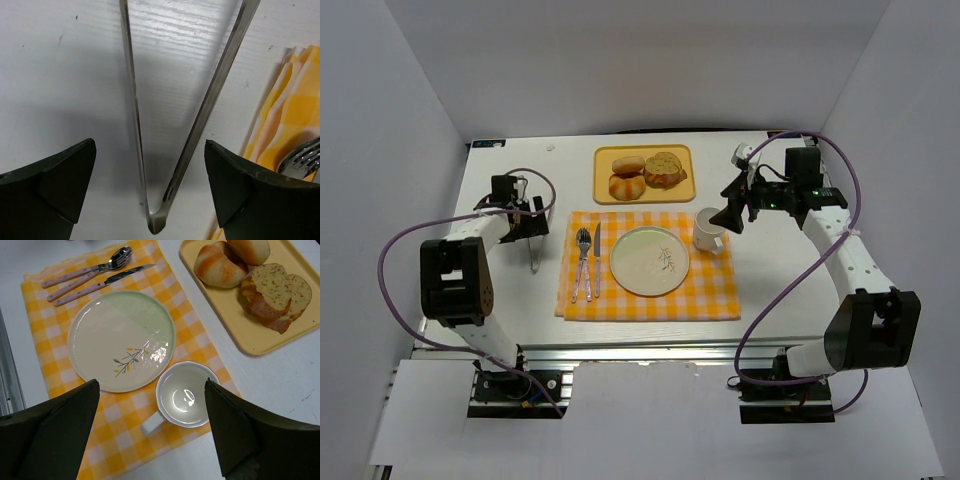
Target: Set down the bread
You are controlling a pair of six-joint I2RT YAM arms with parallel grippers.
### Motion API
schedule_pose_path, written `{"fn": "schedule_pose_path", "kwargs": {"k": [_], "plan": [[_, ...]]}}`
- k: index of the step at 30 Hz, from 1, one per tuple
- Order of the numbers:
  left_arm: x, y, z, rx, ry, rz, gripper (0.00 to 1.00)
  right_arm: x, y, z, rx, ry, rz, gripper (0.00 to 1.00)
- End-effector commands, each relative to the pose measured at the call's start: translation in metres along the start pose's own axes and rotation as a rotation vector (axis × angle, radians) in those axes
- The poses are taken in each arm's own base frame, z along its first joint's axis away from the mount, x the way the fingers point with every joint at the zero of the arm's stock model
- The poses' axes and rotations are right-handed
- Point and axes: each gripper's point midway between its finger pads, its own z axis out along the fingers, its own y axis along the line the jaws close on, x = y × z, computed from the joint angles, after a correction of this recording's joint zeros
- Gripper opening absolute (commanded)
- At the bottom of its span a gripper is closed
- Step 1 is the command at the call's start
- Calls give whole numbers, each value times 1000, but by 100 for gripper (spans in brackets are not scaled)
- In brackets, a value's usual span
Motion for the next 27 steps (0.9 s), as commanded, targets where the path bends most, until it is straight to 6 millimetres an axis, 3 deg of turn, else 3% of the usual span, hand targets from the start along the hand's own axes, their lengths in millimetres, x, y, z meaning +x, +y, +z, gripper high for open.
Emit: {"fn": "schedule_pose_path", "kwargs": {"k": [1, 13, 16, 21, 24, 25, 27], "plan": [[-21, -13, 3, 71, -49, 60, 98, -6, -1, -2, 1, -23, -15, 90], [-3, -29, 32, 115, 14, 145, 87, -4, -16, 1, 9, -7, 53, 89], [12, -35, 35, 100, 44, 173, 83, -3, -18, -2, 21, -6, 65, 89], [34, -21, 36, 22, 82, 176, 68, -3, -22, -7, 38, -13, 72, 89], [38, -12, 35, -22, 84, 172, 52, -4, -23, -10, 41, -19, 77, 89], [37, -11, 33, -27, 79, 170, 40, -5, -24, -10, 43, -22, 75, 89], [33, -11, 29, -34, 67, 158, 31, -7, -26, -12, 48, -27, 76, 89]]}}
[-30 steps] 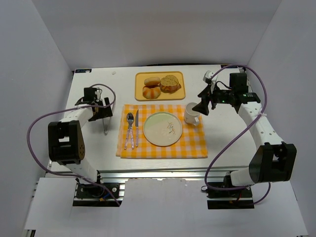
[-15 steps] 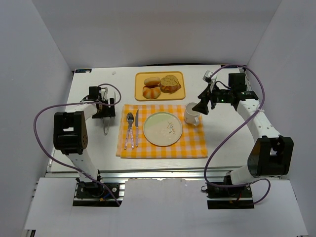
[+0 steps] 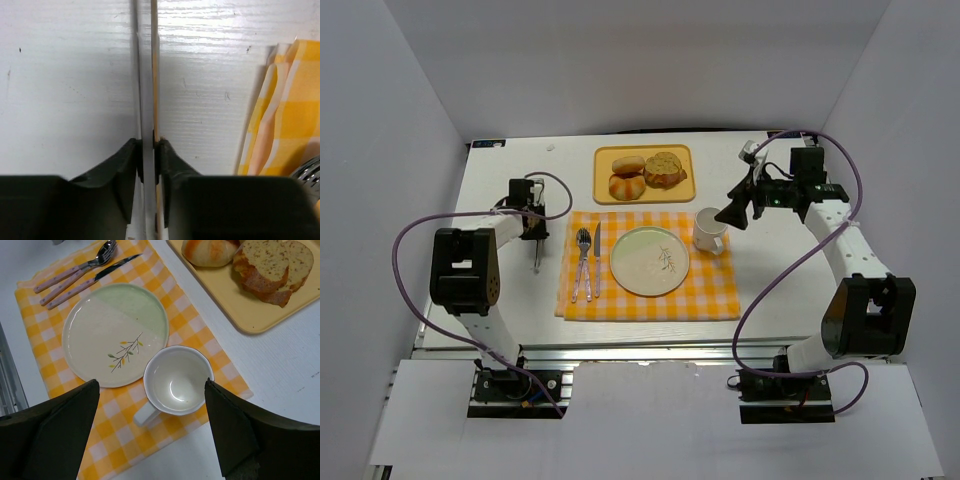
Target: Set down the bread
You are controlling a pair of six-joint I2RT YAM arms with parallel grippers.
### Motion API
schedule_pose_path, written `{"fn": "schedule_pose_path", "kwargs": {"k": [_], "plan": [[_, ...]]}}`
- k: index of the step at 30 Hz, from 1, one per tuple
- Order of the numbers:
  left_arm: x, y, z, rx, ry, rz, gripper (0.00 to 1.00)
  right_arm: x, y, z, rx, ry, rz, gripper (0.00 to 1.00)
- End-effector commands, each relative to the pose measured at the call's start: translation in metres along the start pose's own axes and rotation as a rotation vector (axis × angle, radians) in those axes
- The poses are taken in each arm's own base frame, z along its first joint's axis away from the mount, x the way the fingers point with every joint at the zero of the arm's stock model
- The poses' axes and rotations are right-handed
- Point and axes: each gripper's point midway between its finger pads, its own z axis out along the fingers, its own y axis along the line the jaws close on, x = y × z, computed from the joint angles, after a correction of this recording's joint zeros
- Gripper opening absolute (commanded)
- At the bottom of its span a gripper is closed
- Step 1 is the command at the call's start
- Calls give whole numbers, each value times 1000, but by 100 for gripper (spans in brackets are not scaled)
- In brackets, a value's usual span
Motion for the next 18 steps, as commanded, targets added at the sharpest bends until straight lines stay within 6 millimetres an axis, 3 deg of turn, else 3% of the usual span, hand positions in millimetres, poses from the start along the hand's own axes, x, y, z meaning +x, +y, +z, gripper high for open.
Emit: {"fn": "schedule_pose_path", "kwargs": {"k": [1, 3, 4, 7, 10, 12, 15, 18], "plan": [[17, 6, -13, -40, 51, -11, 24, -28, -3, -10, 15, -54, -49, 89], [-1, 0, -24, -11, 8, -42, 8, -30, -3, -12, 17, -58, -50, 89], [-24, -6, -40, 18, -54, -57, 5, -32, -3, -14, 22, -62, -52, 89], [-60, -39, -68, 202, -151, -122, 7, -36, -4, -17, 29, -75, -57, 89], [-98, -79, -106, 407, -262, -201, 20, -39, -5, -20, 38, -89, -57, 89], [-108, -107, -125, 503, -289, -253, 32, -41, -5, -21, 40, -98, -60, 89], [-121, -139, -140, 607, -312, -284, 45, -41, -3, -21, 38, -107, -62, 90], [-136, -161, -149, 682, -326, -305, 48, -40, -1, -22, 35, -107, -61, 89]]}}
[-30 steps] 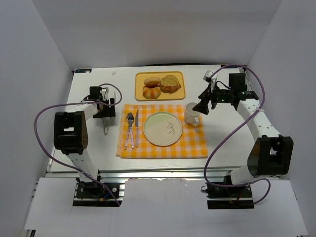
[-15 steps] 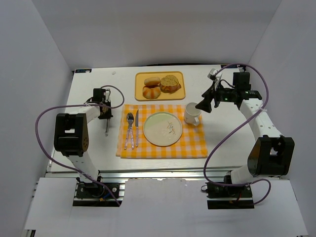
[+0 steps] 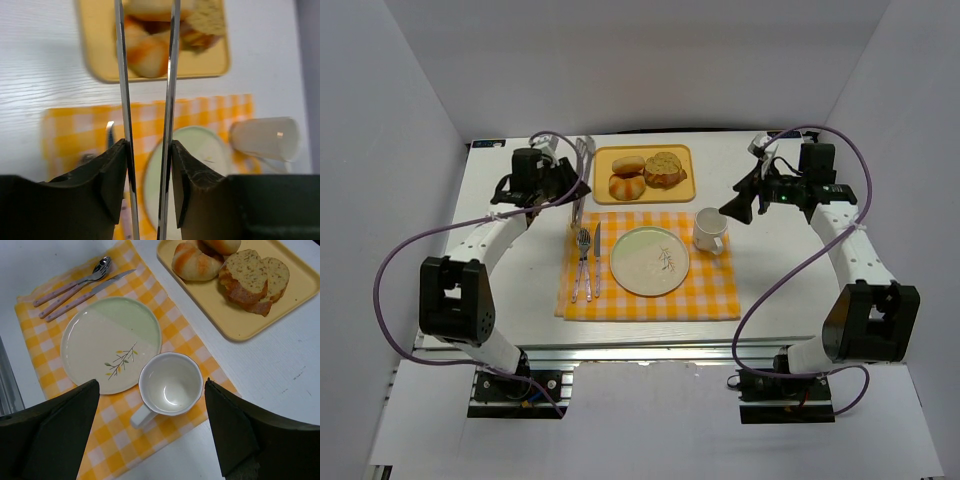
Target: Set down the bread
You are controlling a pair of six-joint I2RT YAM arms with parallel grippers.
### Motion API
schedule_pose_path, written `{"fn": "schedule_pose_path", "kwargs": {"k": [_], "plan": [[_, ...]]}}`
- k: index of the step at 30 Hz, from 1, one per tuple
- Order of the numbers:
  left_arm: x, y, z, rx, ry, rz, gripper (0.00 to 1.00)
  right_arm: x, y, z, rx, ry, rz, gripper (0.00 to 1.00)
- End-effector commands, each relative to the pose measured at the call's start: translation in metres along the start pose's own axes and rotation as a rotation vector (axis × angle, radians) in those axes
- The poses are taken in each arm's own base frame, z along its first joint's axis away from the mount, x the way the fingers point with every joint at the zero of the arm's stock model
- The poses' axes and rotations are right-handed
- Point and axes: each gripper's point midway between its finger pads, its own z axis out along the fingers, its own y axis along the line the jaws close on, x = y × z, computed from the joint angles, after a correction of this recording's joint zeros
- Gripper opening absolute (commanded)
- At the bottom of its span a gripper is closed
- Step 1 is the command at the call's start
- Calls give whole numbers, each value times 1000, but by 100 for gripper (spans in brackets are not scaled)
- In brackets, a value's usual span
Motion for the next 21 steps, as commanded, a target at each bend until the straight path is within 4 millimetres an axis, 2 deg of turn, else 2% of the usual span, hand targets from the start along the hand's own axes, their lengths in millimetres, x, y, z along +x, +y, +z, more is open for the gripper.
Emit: {"fn": "schedule_pose_path", "kwargs": {"k": [1, 5, 6, 7, 9, 10, 11, 13, 14, 16, 17, 19, 21], "plan": [[-22, -47, 5, 157, -32, -83, 49, -23, 2, -11, 7, -61, -57, 89], [-29, -62, 20, 168, 1, -78, 54, -20, -2, -18, 24, -68, -48, 89], [-27, -61, 22, 154, 18, -49, 55, -20, -1, -19, 24, -69, -47, 89], [-35, -65, 24, 158, 12, -24, 57, -19, -2, -20, 30, -70, -44, 89], [-31, -63, 26, 134, 42, 52, 58, -17, -1, -22, 31, -70, -40, 89], [-41, -67, 25, 131, 28, 92, 58, -16, -2, -23, 33, -71, -39, 89], [-37, -67, 29, 116, 49, 131, 58, -16, -2, -24, 34, -72, -38, 89], [-33, -61, 29, 70, 76, 250, 58, -14, -3, -25, 36, -73, -33, 89], [-33, -67, 30, 70, 79, 300, 58, -14, -4, -25, 36, -73, -31, 89], [-29, -59, 29, 24, 99, 445, 58, -13, -5, -25, 34, -74, -28, 89], [-25, -62, 30, 11, 110, 507, 58, -13, -4, -24, 30, -75, -27, 89], [-15, -52, 28, -25, 165, 697, 58, -14, -6, -24, 29, -76, -25, 89], [2, -52, 28, -18, 214, 880, 58, -14, -7, -24, 28, -78, -25, 89]]}}
